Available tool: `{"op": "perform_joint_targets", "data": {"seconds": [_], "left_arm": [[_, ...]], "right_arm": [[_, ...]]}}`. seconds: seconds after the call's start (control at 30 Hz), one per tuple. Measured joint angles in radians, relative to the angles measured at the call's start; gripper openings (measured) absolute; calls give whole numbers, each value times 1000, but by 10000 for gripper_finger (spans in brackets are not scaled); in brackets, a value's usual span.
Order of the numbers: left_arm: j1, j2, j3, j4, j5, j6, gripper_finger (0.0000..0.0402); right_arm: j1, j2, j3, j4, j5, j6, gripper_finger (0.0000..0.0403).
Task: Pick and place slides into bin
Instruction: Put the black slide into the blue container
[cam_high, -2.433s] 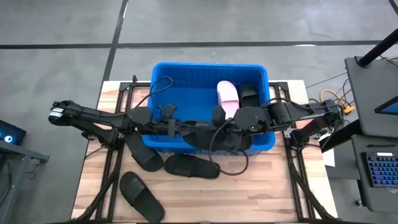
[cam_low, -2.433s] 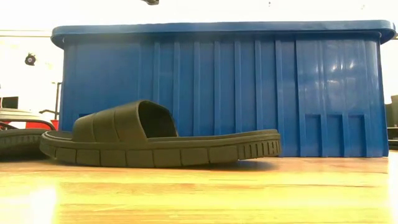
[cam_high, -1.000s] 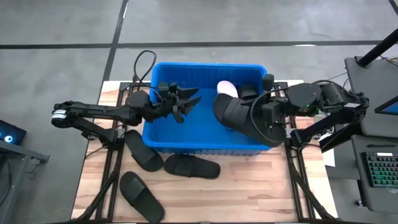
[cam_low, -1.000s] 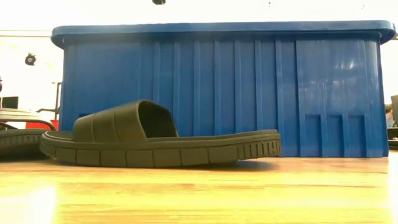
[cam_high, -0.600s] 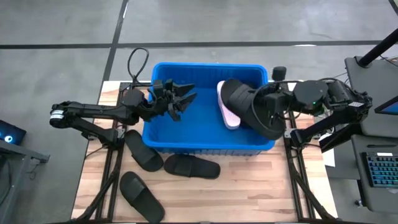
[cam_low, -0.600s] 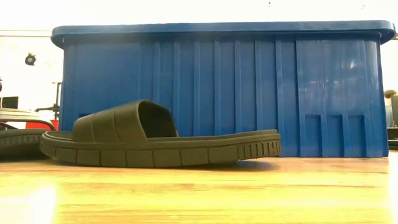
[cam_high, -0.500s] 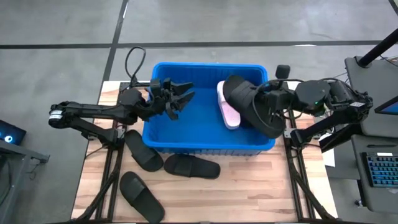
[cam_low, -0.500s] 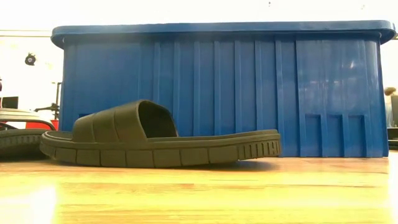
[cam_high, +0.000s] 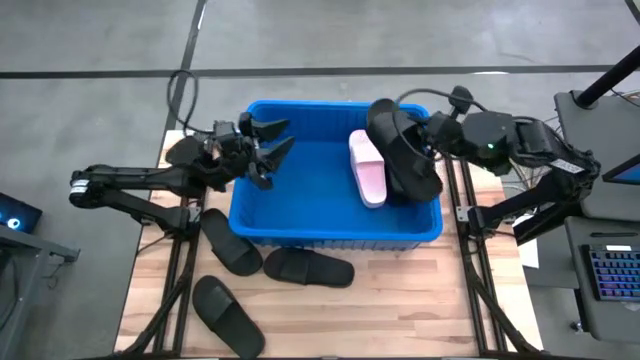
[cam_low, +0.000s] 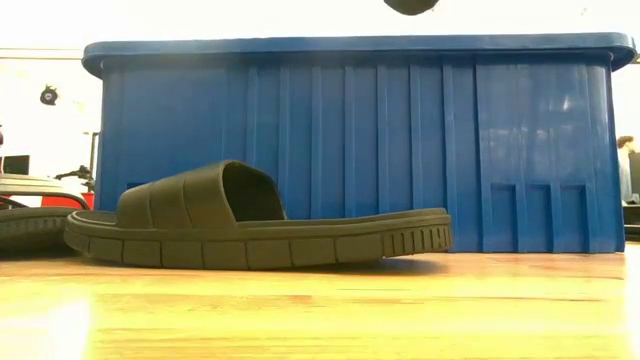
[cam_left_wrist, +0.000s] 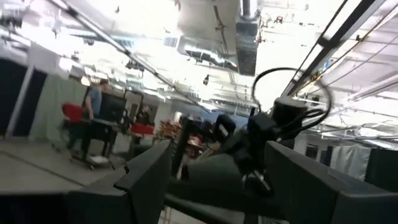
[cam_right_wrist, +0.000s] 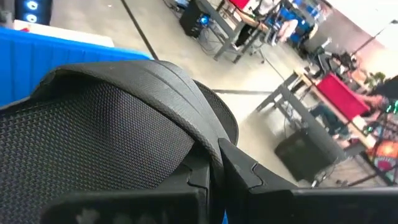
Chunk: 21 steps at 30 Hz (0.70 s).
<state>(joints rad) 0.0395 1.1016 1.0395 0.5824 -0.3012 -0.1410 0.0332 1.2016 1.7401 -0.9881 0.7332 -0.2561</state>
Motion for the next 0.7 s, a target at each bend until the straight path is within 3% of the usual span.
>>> {"op": "perform_joint_targets", "data": {"seconds": [0.13, 0.4, 0.57, 0.7], "left_arm": [[0, -69, -6, -88, 0, 29, 244], [0, -224, -12, -453, -23, 27, 244], [0, -301, -16, -558, -23, 25, 244], [0, -364, -17, -651, -22, 26, 244]], "right_arm": [[-40, 37, -4, 54, -27, 35, 9], [-110, 188, -4, 162, -33, 28, 11], [-166, 284, -5, 232, -130, 96, 11], [-202, 357, -5, 272, -133, 153, 12]]}}
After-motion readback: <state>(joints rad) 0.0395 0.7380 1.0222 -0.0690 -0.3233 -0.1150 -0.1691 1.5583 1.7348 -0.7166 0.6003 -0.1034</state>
